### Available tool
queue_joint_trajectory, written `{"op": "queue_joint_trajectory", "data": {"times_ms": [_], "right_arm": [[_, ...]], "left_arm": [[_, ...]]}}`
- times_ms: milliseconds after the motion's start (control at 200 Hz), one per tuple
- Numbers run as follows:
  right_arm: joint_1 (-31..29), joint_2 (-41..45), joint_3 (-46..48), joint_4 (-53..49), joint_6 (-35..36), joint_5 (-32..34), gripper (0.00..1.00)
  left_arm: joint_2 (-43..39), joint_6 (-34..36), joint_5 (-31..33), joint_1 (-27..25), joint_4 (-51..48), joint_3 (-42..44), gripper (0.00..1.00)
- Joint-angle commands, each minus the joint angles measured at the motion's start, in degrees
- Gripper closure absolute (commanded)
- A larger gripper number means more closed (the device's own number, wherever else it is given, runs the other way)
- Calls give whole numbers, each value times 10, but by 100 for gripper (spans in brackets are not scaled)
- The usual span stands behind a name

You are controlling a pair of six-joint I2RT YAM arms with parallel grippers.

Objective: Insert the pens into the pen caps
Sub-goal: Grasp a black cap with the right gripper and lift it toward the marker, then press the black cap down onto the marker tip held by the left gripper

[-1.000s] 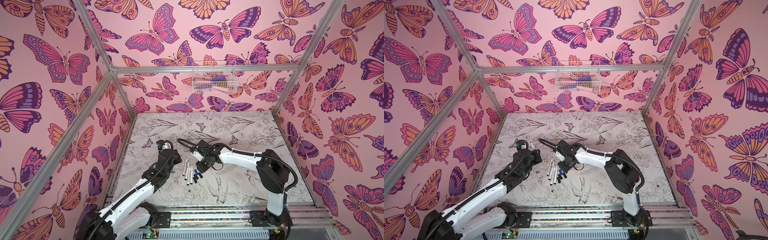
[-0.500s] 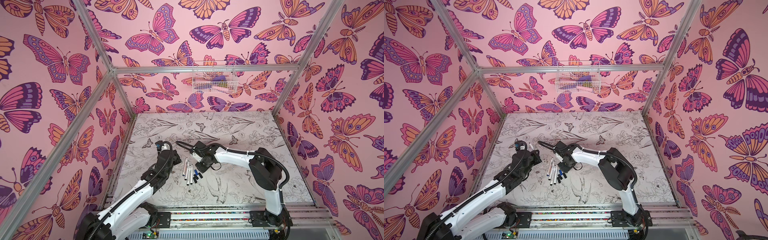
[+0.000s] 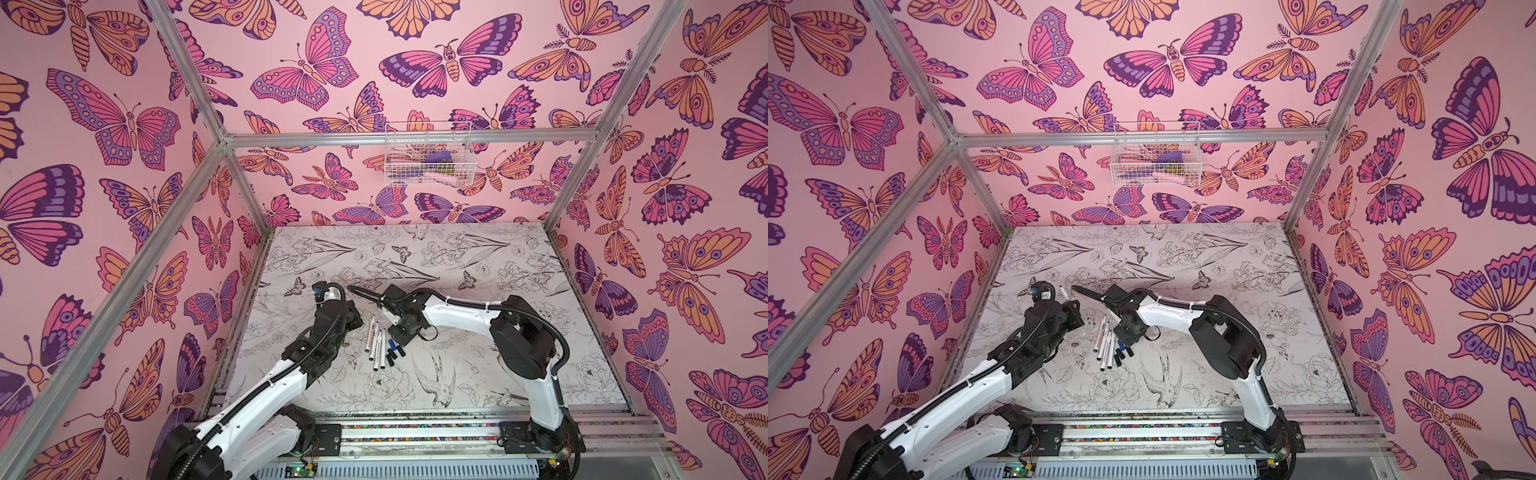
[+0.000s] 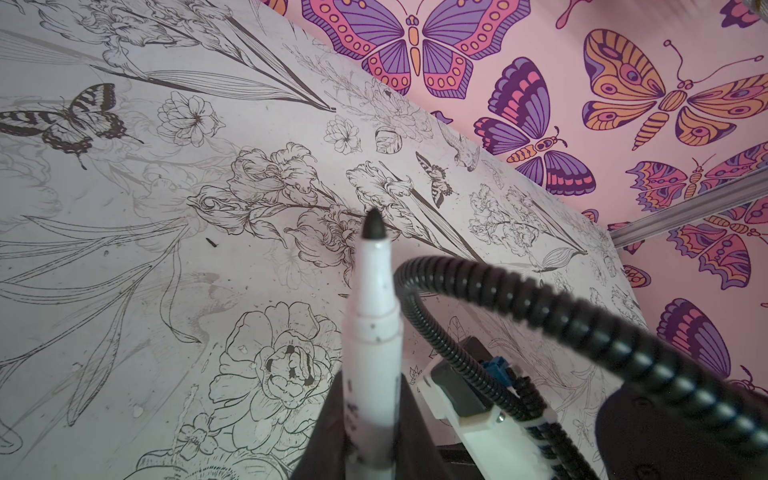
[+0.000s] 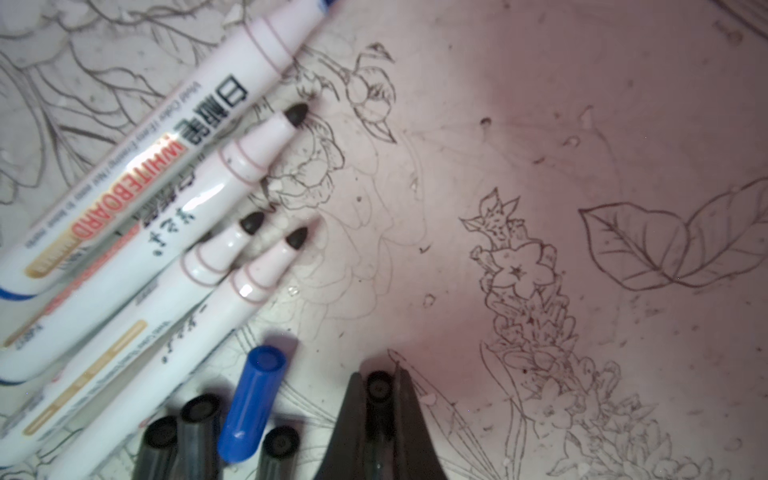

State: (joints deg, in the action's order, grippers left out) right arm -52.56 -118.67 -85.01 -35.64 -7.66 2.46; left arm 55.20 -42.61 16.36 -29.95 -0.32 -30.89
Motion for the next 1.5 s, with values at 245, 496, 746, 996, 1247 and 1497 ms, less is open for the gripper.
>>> {"op": "queue_joint_trajectory", "data": {"times_ms": [245, 496, 746, 996, 1247, 1497], "right_arm": [[175, 265, 115, 192, -150, -187, 99], [191, 348, 161, 342, -228, -308, 100], [191, 367, 185, 409, -269, -323, 100], [191, 366, 185, 389, -249, -326, 100], [191, 364, 187, 374, -233, -313, 100], [190, 359, 189, 374, -233, -311, 100]], "left_arm": [[93, 104, -274, -3, 127, -46, 100], [187, 173, -394, -57, 167, -112, 100], [193, 199, -377, -82, 184, -114, 100], [187, 206, -362, -87, 184, -110, 100], [183, 200, -355, -89, 200, -99, 100], [183, 193, -352, -89, 212, -95, 100]]}}
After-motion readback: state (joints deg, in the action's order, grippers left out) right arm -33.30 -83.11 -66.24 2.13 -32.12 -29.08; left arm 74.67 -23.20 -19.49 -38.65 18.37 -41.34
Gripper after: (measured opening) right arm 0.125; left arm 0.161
